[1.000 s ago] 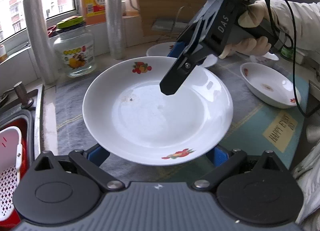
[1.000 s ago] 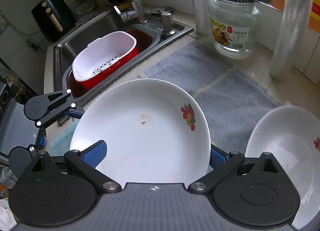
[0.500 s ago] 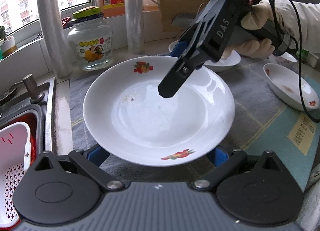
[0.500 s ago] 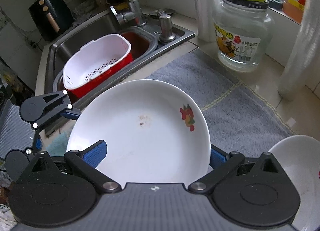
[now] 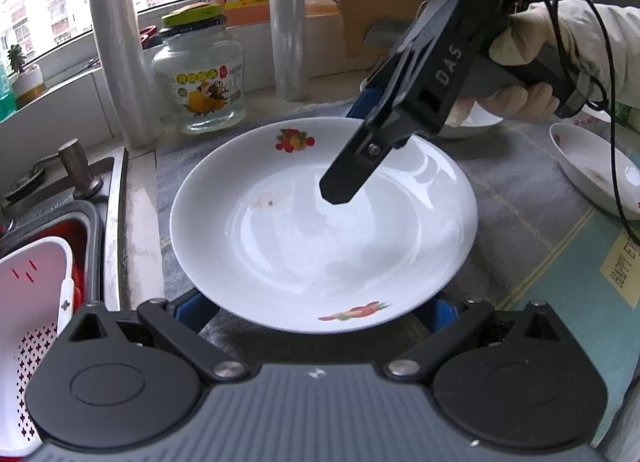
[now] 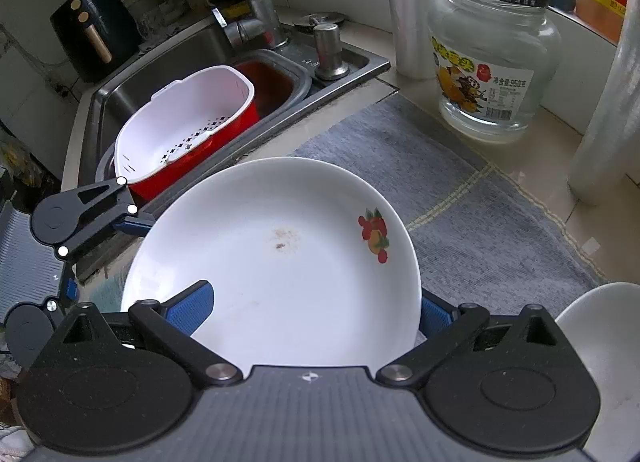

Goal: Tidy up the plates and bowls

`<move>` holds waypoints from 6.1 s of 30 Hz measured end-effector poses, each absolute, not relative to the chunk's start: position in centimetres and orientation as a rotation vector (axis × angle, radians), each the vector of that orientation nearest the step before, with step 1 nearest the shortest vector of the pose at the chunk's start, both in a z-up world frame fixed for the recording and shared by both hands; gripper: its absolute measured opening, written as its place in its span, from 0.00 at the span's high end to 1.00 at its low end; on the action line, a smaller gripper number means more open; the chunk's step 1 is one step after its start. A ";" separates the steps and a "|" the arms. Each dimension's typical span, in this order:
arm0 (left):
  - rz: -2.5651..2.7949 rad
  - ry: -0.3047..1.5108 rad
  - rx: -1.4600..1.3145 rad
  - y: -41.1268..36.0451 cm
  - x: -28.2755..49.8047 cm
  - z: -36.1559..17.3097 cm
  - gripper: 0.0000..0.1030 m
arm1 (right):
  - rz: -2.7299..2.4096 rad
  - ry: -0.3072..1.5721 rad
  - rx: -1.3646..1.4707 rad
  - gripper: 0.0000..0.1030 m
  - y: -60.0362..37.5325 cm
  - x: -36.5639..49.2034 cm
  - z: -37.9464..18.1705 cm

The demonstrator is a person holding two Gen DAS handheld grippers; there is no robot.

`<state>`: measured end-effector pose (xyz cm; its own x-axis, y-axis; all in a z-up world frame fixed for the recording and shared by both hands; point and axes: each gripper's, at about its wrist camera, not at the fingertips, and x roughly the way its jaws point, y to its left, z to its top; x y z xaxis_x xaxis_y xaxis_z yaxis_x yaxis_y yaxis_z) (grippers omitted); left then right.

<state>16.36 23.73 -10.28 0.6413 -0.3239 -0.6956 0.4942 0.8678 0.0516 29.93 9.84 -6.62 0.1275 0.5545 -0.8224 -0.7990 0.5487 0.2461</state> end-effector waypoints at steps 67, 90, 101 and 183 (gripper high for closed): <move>-0.624 0.780 0.146 12.5 4.8 -7.6 0.01 | 0.095 0.809 -0.079 0.00 -11.9 2.3 -4.4; -0.586 0.826 0.211 1.2 6.2 -7.0 0.01 | 0.268 0.852 0.008 0.00 -22.6 2.3 -7.2; -0.586 0.869 0.273 -2.5 5.8 -9.8 0.01 | 0.365 0.874 0.093 0.00 -25.3 4.2 -7.3; -0.844 0.597 0.308 -2.3 6.4 -11.9 0.00 | 0.509 1.020 0.238 0.00 -25.2 14.9 -7.9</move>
<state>6.42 -2.33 -11.93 0.5157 -0.6062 -0.6054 0.7730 0.6340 0.0236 14.93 -25.23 -7.92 0.4207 0.5094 -0.7507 -0.2933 0.8594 0.4189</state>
